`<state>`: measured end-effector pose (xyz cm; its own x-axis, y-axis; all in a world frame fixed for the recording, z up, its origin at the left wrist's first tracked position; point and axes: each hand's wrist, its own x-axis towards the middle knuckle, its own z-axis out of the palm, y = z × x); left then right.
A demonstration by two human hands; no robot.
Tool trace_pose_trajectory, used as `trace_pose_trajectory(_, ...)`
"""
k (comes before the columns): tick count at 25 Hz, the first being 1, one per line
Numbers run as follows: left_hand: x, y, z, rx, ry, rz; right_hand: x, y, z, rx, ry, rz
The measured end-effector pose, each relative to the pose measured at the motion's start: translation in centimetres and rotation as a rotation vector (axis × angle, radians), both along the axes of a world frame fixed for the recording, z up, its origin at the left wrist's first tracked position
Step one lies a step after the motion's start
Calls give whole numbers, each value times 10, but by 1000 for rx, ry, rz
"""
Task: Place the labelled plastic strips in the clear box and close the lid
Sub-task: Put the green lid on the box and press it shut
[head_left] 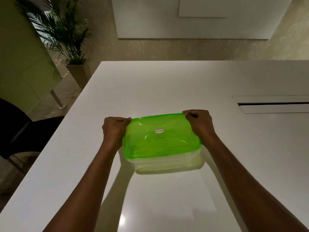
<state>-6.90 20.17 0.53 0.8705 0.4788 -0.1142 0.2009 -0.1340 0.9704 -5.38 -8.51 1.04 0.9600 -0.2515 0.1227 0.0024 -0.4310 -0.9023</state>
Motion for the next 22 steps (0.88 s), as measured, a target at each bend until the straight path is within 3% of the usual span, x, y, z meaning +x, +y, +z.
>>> trace_pose_trajectory(5,5,1,-3,-7,5,-32,2,-4,-5,40,41,6)
trace_pose_trajectory(10,2,9,2,-80,47,-170,7,-12,-5,124,248,71)
trace_pose_trajectory(22,7,17,5,-165,136,-244,31,-18,15,152,593,215)
